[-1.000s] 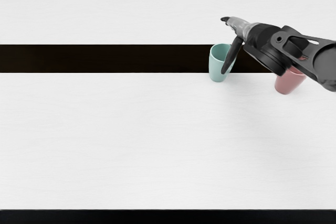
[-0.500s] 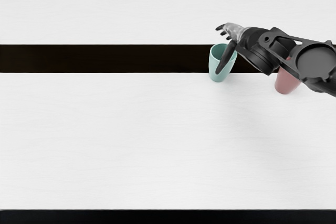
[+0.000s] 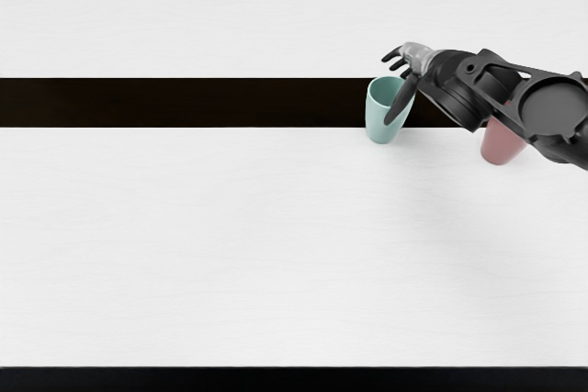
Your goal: Pick up cup and place in cup with right hand
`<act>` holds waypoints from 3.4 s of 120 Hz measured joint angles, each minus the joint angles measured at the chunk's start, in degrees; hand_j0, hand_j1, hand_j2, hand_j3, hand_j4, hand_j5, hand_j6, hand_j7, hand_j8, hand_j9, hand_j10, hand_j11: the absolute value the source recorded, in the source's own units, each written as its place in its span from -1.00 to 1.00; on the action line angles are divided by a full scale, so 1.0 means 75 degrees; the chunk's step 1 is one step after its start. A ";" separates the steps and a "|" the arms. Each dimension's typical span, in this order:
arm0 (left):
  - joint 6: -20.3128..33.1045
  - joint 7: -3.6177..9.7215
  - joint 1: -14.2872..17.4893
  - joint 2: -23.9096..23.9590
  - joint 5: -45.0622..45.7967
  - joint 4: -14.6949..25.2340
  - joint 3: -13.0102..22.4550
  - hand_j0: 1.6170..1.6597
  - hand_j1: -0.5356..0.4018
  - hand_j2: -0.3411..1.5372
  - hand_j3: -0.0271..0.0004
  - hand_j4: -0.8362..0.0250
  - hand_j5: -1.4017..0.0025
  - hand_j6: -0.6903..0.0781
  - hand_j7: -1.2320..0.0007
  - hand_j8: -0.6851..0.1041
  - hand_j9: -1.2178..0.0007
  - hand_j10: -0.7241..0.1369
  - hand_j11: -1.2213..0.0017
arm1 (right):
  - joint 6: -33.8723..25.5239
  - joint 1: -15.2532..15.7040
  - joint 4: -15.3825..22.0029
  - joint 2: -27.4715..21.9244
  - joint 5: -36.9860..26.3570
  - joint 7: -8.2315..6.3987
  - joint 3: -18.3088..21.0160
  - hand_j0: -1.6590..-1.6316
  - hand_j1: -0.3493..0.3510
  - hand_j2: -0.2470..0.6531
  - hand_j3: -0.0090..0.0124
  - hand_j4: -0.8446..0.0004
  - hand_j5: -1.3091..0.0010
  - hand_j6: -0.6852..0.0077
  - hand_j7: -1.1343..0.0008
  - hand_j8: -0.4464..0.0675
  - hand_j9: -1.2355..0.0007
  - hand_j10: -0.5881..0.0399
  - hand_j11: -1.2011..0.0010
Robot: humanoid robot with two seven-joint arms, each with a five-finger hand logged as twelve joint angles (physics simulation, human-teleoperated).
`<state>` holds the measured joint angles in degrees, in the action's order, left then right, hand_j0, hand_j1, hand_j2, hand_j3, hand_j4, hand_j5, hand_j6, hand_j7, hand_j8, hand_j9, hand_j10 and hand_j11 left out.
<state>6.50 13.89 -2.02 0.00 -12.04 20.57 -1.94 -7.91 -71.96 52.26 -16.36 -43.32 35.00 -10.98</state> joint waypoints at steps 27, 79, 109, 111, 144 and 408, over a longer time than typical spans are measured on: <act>0.0000 0.0000 0.0000 0.0000 0.0001 0.0000 0.0000 0.92 0.89 -0.64 0.97 0.94 1.00 0.80 1.00 0.74 1.00 0.68 1.00 | 0.0000 0.0049 -0.0071 0.0053 0.0001 0.0000 0.0000 -0.93 -0.16 -0.56 -0.16 0.41 0.51 0.26 0.43 -0.23 0.48 0.08 0.46; 0.0000 0.0000 0.0000 0.0000 -0.0001 0.0000 0.0000 0.92 0.89 -0.64 0.97 0.94 1.00 0.80 1.00 0.74 1.00 0.68 1.00 | 0.0049 0.0095 -0.0158 0.0060 0.0002 -0.0001 0.0002 -0.93 0.19 -0.45 -0.16 0.26 0.38 0.07 0.28 -0.48 0.34 -0.12 0.32; 0.0000 0.0000 0.0000 0.0000 -0.0001 0.0000 0.0000 0.92 0.89 -0.64 0.97 0.94 1.00 0.80 1.00 0.74 1.00 0.68 1.00 | 0.0058 0.0158 -0.0158 0.0061 0.0008 -0.0006 -0.0001 -0.86 0.18 -0.61 -0.16 0.20 0.31 -0.01 0.22 -0.56 0.26 -0.19 0.24; 0.0000 0.0000 0.0000 0.0000 -0.0001 0.0000 0.0000 0.92 0.89 -0.64 0.97 0.94 1.00 0.80 1.00 0.74 1.00 0.68 1.00 | 0.0058 0.0161 -0.0158 0.0062 0.0008 -0.0006 0.0000 -0.85 0.17 -0.62 -0.16 0.20 0.31 -0.01 0.21 -0.57 0.26 -0.19 0.24; 0.0000 0.0000 0.0000 0.0000 -0.0001 0.0000 0.0000 0.92 0.89 -0.64 0.97 0.94 1.00 0.80 1.00 0.74 1.00 0.68 1.00 | 0.0212 0.0114 -0.0149 0.0096 -0.0004 0.0001 -0.0021 -0.86 0.21 -0.63 -0.14 0.15 0.28 -0.05 0.18 -0.65 0.24 -0.26 0.21; 0.0000 0.0000 0.0000 0.0000 0.0000 0.0000 0.0000 0.92 0.89 -0.64 0.97 0.94 1.00 0.80 1.00 0.74 1.00 0.68 1.00 | 0.4262 -0.0940 0.0930 -0.4130 0.1314 -0.0001 -0.1144 -0.94 0.37 -0.15 -0.10 0.01 0.16 -0.06 0.03 -0.81 0.10 -0.45 0.07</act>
<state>6.50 13.89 -2.02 0.00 -12.04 20.57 -1.94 24.05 -79.01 59.24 -47.33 -33.47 34.99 -19.57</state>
